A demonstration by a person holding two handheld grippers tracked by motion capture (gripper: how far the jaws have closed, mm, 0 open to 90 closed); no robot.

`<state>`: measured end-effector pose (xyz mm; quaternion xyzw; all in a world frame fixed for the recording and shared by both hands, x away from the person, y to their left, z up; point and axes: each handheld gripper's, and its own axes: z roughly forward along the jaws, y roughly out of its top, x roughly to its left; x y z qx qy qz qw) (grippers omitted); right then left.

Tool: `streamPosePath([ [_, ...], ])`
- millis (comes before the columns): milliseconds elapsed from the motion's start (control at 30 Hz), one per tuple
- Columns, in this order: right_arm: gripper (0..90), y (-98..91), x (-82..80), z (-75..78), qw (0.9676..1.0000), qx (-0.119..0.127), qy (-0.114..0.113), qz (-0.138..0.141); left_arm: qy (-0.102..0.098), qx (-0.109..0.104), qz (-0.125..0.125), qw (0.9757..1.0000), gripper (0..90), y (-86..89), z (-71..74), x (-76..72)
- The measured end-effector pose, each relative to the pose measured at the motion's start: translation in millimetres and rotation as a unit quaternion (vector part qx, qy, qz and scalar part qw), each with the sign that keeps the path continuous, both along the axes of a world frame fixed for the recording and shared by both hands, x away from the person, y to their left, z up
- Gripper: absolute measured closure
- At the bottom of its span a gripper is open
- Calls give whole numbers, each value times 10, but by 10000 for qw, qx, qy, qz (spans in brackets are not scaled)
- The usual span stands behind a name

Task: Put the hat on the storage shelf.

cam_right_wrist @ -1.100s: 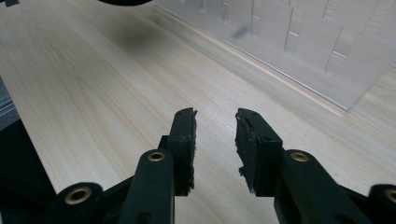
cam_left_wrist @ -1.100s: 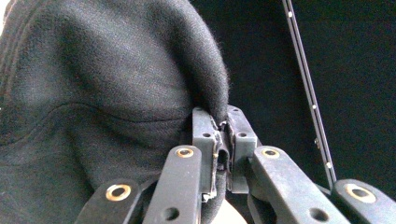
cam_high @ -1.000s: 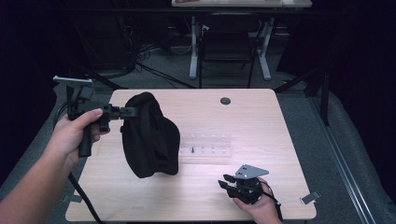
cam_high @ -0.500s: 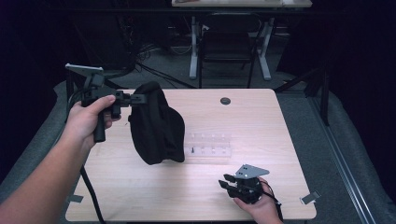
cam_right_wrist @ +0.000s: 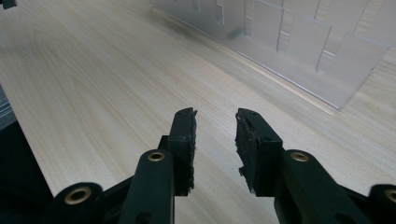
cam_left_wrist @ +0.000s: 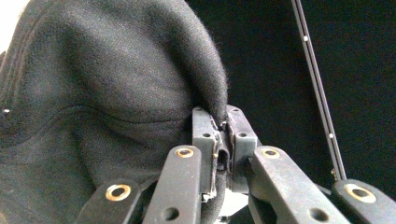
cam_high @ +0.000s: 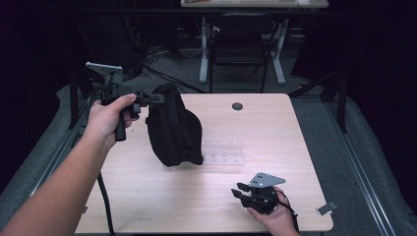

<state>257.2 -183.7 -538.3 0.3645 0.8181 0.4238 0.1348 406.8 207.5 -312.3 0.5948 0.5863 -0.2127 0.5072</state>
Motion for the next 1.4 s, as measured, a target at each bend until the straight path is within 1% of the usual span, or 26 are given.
streamPosePath([
  [33, 675, -1, -1, 0, 10000, 8, -6, -4, -6, -11, 21, 10000, 852, -8, -5, 9],
  [100, 675, -2, -2, -1, 10000, 45, -16, -8, -6, 53, 39, 10000, 852, -23, -12, 27],
  [133, 676, -8, -2, 3, 10000, 23, -20, -12, 12, 102, 30, 9999, 852, -36, -20, 41],
  [200, 676, -9, -1, 3, 10000, 26, -18, -16, 7, 97, 47, 9999, 852, -51, -27, 48],
  [267, 675, -10, 1, 4, 10000, 20, -22, -21, 23, 154, 53, 9999, 851, -73, -29, 59],
  [333, 676, -9, 2, 4, 10000, 28, -19, -19, 12, 142, 50, 9999, 851, -94, -35, 73],
  [467, 675, -4, 3, 3, 10000, 54, -29, -16, -7, 170, 50, 9998, 851, -155, -19, 90],
  [500, 675, -7, 4, 6, 10000, 23, -21, -19, -8, 183, 39, 9998, 851, -174, -10, 93],
  [567, 675, -9, 7, 8, 10000, 24, -15, -17, -47, 235, 24, 9997, 851, -217, 5, 104],
  [667, 675, -6, 7, 11, 10000, 30, -29, 0, -53, 254, 23, 9997, 850, -282, 19, 126],
  [867, 675, -8, 10, 19, 10000, 58, -52, 3, -103, 248, 11, 9996, 849, -408, 15, 183],
  [900, 675, -3, 8, 16, 9999, 111, -59, -17, -108, 257, 5, 9996, 849, -425, 14, 195],
  [1067, 674, 0, 3, 36, 9999, 78, -69, 25, -98, 200, 47, 9997, 849, -498, -16, 247],
  [1133, 672, 10, 3, 48, 9999, 92, -73, 29, -105, 186, -28, 9998, 849, -536, -24, 251],
  [1167, 672, 16, 5, 52, 9999, 142, -78, 26, -117, 190, -56, 9997, 848, -552, -30, 250],
  [1200, 671, 18, 10, 68, 9999, 117, -96, 42, -139, 183, -88, 9997, 849, -559, -39, 250],
  [1267, 672, 32, 18, 92, 9997, 209, -117, 24, -138, 138, -91, 9998, 849, -580, -69, 251],
  [1333, 672, 38, 34, 134, 9997, 192, -124, 57, -113, 85, -91, 9999, 849, -594, -100, 252],
  [1400, 675, 49, 47, 185, 9996, 232, -168, 50, -113, 30, -116, 9999, 849, -597, -122, 254],
])
